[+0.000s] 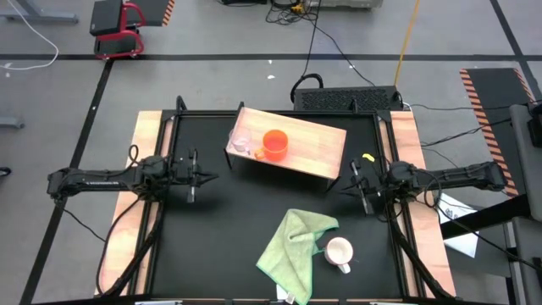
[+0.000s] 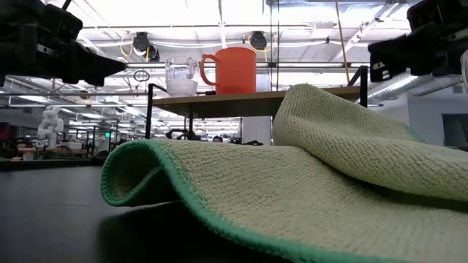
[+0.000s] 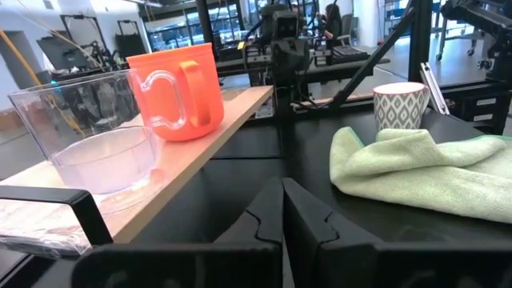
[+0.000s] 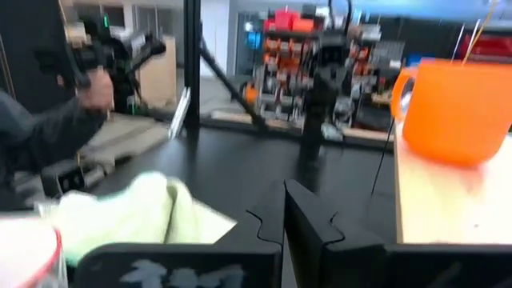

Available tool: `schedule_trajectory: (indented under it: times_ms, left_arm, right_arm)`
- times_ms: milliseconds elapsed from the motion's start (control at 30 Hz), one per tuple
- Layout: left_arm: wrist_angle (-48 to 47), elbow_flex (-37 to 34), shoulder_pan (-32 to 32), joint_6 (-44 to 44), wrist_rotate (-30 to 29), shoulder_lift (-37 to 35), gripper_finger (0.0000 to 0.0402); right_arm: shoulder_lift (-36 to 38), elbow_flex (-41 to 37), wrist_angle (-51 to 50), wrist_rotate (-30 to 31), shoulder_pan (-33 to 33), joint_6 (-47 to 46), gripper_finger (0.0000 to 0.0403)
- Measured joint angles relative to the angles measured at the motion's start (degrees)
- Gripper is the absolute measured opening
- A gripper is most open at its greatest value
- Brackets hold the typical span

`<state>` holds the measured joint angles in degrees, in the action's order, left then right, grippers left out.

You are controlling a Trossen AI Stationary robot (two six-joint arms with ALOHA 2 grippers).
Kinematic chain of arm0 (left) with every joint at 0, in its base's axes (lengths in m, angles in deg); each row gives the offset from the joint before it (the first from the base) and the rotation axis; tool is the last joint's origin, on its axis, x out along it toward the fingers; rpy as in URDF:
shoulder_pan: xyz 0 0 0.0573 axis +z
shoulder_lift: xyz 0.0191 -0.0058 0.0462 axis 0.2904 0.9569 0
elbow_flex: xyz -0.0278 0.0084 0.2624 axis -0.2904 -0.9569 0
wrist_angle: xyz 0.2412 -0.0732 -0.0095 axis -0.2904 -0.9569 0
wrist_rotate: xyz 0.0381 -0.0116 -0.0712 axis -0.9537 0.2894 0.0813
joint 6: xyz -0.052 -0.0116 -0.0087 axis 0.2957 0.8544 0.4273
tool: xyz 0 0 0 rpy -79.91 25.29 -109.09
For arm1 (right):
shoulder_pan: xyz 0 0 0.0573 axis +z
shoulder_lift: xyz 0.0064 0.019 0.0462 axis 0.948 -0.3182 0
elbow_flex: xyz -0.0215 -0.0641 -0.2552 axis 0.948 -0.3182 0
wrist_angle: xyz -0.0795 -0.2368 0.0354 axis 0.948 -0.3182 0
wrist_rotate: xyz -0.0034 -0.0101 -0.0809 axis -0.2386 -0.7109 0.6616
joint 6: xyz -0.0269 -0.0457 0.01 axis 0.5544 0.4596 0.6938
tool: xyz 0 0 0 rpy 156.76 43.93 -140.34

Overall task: Stack small to large cups/mugs on shelf
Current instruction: Put the orange mug on the shelf, then adjust the orange mug to the middle bottom part of the shelf

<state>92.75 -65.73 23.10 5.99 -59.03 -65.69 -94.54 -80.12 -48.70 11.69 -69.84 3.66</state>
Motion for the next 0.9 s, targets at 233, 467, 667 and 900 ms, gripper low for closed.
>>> schedule_trajectory:
  times_ms: [233,467,667,900]
  left_arm:
    - [-0.02,0.0,0.0,-0.27,0.07,0.0,0.0003]
    - [-0.04,0.0,0.0,-0.65,2.49,0.0,0.0002]
    - [-0.52,0.0,0.0,-0.51,2.59,-0.01,0.0006]
    - [-0.52,0.0,0.0,0.4,3.97,0.0,0.0015]
  right_arm:
    - [-1.17,0.56,3.99,-0.16,0.01,0.12,0.0]
    - [-5.45,7.45,3.52,0.25,-0.24,0.54,0.0]
    - [-10.45,19.07,-8.62,0.1,-1.86,1.59,0.0]
    - [-17.94,29.23,-14.03,0.07,-4.95,1.6,0.0]
